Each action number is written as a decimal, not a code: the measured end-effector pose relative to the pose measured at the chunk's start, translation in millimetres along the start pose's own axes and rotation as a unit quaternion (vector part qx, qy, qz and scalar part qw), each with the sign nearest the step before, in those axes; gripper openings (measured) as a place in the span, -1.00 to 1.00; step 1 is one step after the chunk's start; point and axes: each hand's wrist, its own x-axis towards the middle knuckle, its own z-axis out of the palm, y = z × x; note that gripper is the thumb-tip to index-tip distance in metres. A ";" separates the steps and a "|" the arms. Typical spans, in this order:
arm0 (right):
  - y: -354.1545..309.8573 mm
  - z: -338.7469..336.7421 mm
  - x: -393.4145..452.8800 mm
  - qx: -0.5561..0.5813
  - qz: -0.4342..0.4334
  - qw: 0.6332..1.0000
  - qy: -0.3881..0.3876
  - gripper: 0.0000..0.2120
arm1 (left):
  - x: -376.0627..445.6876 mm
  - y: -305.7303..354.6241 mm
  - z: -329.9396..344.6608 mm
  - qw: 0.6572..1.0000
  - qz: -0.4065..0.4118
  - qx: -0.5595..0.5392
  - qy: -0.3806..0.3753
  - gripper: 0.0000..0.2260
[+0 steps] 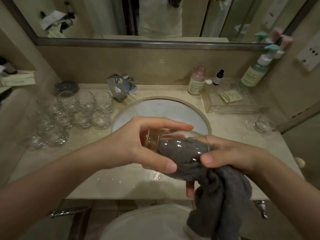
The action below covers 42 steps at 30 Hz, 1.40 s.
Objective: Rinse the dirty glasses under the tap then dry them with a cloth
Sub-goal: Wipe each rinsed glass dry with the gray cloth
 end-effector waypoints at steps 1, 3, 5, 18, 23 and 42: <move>-4.2 0.1 -0.5 -0.012 -0.001 1.000 -0.010 -0.36 | 2.1 -2.3 0.5 0.999 -0.023 -0.046 0.002 -0.43; -12.3 1.3 -1.5 -0.035 0.004 0.999 -0.031 -0.45 | 4.8 -6.1 3.2 0.986 -0.096 -0.135 0.003 -0.46; -16.4 1.3 -3.8 -0.071 0.013 0.997 -0.028 -0.54 | 5.8 -9.1 5.7 0.971 -0.150 -0.186 -0.008 -0.48; -2.5 -10.8 -10.0 -0.042 0.000 0.999 0.027 -0.37 | 13.5 -8.8 6.1 0.994 -0.024 -0.085 0.063 -0.50; -3.4 -13.3 -8.8 -0.137 0.002 0.989 0.047 -0.42 | 18.1 -11.9 4.9 0.981 -0.122 -0.145 0.043 -0.62; -4.0 -14.1 6.2 -0.100 -0.007 0.993 0.067 -0.61 | 15.0 -17.5 -7.2 0.995 -0.075 -0.070 0.013 -0.46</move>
